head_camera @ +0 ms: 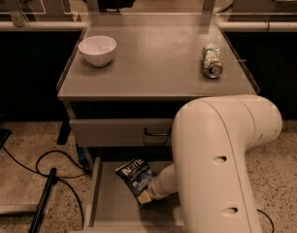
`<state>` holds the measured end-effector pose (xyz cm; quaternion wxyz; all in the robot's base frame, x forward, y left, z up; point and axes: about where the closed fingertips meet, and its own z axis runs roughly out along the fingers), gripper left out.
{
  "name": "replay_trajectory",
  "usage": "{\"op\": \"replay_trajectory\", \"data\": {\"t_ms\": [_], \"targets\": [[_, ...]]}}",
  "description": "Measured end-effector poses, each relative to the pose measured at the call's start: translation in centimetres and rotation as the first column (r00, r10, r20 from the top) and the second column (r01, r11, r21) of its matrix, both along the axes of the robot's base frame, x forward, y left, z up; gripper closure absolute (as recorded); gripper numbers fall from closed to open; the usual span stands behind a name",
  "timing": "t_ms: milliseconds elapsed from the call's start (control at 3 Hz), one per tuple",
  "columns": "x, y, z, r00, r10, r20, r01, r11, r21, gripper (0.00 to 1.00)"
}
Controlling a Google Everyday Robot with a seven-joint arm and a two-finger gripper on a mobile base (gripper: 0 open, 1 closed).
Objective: Pick blue chip bag from middle drawer and place on counter
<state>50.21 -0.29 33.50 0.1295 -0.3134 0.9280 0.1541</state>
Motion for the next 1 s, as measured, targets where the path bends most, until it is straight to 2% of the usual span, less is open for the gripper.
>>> {"op": "replay_trajectory", "data": {"t_ms": [667, 1000], "targets": [[0.0, 0.0, 0.0, 1.0, 0.0, 0.0, 0.0, 1.0, 0.0, 0.89], [0.0, 0.0, 0.04, 1.0, 0.0, 0.0, 0.0, 1.0, 0.0, 1.0]]}}
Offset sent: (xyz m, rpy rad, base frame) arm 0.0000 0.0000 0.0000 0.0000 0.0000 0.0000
